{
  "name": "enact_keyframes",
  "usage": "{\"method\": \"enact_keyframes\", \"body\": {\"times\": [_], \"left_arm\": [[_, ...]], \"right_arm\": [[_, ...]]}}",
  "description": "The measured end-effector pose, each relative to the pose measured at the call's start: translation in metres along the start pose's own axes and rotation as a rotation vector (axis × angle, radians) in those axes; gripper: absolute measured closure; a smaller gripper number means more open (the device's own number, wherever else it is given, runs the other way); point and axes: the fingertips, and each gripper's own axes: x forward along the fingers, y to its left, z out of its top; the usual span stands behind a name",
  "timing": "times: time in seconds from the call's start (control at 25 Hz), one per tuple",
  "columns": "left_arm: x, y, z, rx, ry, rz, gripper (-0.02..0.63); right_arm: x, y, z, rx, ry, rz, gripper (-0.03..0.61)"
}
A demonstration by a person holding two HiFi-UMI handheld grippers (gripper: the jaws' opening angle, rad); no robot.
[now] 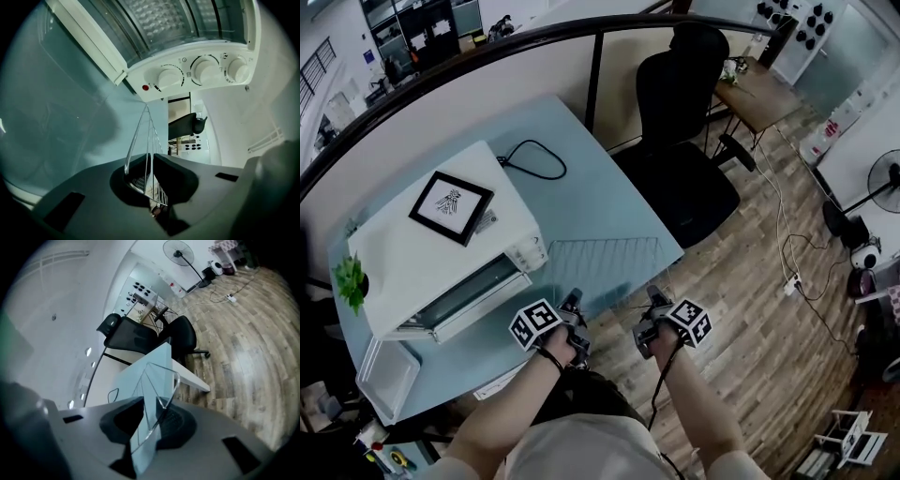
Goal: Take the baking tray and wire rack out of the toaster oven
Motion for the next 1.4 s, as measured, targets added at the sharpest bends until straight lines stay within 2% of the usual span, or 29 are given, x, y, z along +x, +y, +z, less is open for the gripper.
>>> {"method": "enact_keyframes", "body": {"times": [0.2,0.36,0.44,0.52,0.64,0.76,0.96,1.08,1.2,1.28,1.4], "left_arm": [[0.025,0.005,0.002,-0.02,0.018,0.015,0.582],[0.04,0.011,0.005,-0.006,0.052,0.041,0.54],[0.041,0.013,0.006,0.001,0.061,0.048,0.537],[0.041,0.014,0.007,0.012,0.069,0.068,0.513],[0.042,0.014,0.008,0.031,0.082,0.093,0.444],[0.044,0.01,0.011,0.038,0.091,0.111,0.404],[0.042,0.001,0.02,0.058,0.068,0.154,0.307],[0.04,0.002,0.027,0.067,0.048,0.176,0.293],[0.039,0.002,0.028,0.072,0.045,0.176,0.29],[0.04,0.002,0.029,0.08,0.045,0.184,0.29],[0.038,0.003,0.03,0.082,0.04,0.209,0.276]], "right_arm": [[0.025,-0.015,0.009,-0.112,0.042,-0.101,0.424],[0.042,-0.025,0.016,-0.211,0.086,-0.195,0.371],[0.049,-0.03,0.012,-0.243,0.119,-0.24,0.324],[0.055,-0.034,0.011,-0.226,0.13,-0.23,0.293],[0.062,-0.035,0.014,-0.243,0.114,-0.202,0.277],[0.057,-0.041,0.016,-0.281,0.113,-0.276,0.226],[0.055,-0.042,0.031,-0.342,0.031,-0.311,0.181],[0.059,-0.037,0.039,-0.35,0.003,-0.296,0.184],[0.064,-0.035,0.041,-0.435,0.025,-0.324,0.165],[0.068,-0.034,0.043,-0.504,0.045,-0.359,0.105],[0.075,-0.032,0.048,-0.588,0.065,-0.391,0.052]]}}
